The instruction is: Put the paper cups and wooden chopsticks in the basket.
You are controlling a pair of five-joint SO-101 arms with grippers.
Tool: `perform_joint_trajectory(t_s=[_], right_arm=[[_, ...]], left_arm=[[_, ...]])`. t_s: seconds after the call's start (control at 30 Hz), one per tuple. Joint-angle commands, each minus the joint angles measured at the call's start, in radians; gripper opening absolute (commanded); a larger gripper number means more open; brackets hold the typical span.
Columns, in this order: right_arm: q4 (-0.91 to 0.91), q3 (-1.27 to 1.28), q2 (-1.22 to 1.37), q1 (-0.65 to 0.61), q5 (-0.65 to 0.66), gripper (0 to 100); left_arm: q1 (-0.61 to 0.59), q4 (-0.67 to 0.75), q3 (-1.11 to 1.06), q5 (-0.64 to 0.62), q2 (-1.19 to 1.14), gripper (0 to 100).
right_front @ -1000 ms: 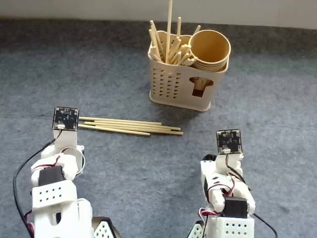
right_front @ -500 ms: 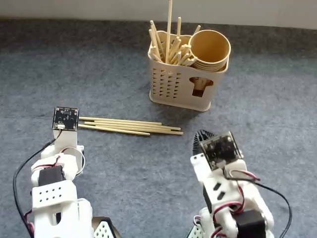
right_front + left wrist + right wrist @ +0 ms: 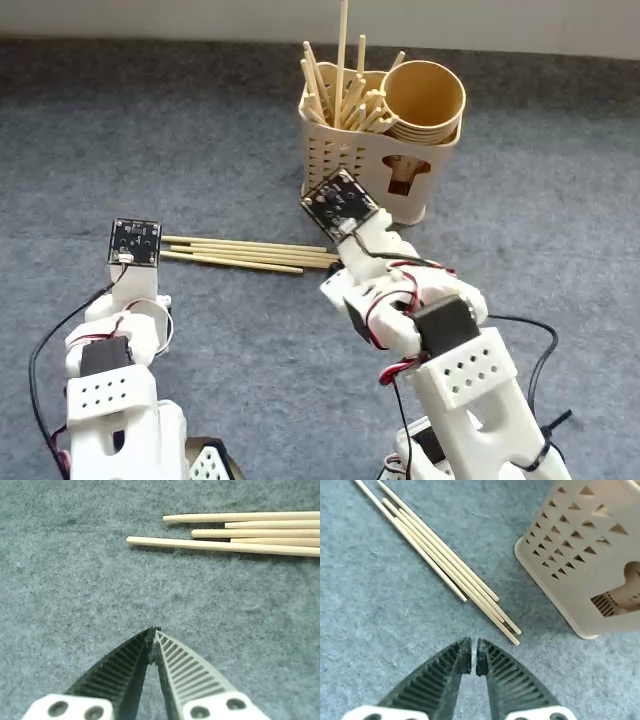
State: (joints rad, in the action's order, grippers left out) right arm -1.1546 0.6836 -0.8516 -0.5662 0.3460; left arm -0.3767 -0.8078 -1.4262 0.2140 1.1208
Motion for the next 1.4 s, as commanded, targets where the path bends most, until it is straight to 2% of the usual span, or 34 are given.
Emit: perform_joint_trajectory(t_s=[0.0, 0.27, 0.43, 0.5, 0.63, 0.87, 1.3, 1.37], right_arm=[[0.005, -0.111, 0.073, -0.076, 0.0, 3.9], [0.005, -0.329, 0.404, -0.147, 0.006, 5.1], [0.005, -0.461, 0.639, -0.151, 0.009, 18.5], [0.005, -0.512, 0.733, -0.153, 0.057, 21.3], [0.005, -0.604, 0.894, -0.153, 0.157, 21.5], [0.004, -0.779, 1.142, -0.151, 0.224, 21.7], [-0.004, -0.993, 1.443, -0.143, 0.253, 21.1], [-0.005, -0.992, 1.465, -0.143, 0.282, 17.3]], left_arm=[[-0.008, 0.015, 0.005, 0.005, 0.016, 1], [-0.008, 0.017, -0.007, 0.006, 0.016, 1], [-0.008, 0.017, -0.008, 0.006, 0.016, 1], [-0.008, 0.017, -0.008, 0.006, 0.016, 1], [-0.008, 0.017, -0.008, 0.006, 0.016, 1], [-0.008, 0.017, -0.008, 0.006, 0.016, 1], [-0.007, 0.017, -0.008, 0.006, 0.016, 1], [-0.007, 0.017, -0.008, 0.006, 0.016, 1]])
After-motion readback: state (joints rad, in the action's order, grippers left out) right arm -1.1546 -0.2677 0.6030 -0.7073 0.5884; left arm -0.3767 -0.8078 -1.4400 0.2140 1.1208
